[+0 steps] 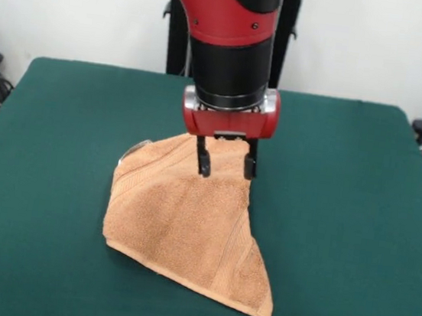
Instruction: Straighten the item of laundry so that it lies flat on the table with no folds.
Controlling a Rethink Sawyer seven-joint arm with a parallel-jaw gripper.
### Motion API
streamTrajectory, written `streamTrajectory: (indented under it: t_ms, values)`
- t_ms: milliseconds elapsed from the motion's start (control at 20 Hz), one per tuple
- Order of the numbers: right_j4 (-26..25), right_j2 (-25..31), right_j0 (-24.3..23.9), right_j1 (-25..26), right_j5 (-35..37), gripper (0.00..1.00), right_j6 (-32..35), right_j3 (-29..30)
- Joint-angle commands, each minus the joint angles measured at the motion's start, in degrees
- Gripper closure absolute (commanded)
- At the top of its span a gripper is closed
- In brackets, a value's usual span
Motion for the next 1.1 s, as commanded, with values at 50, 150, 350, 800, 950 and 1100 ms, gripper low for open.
streamTrajectory:
  t_ms: [50, 150, 350, 800, 950, 1100]
  values:
    - [1.19, 7.68, -1.42, 2.98, 2.8, 0.0, -4.8, 3.67]
    - [0.37, 7.34, -1.41, 3.07, 2.62, 0.0, -4.26, 3.04]
    - [-0.17, 8.1, -2.5, 3.0, 2.38, 0.0, -4.37, 3.39]
    - [-1.01, 9.57, -3.59, 2.53, 3.35, 0.0, -4.42, 3.4]
    - [-1.29, 9.33, -3.37, 2.1, 3.51, 0.0, -3.95, 3.2]
    - [-1.66, 8.63, -2.66, 1.26, 4.43, 0.0, -3.4, 2.29]
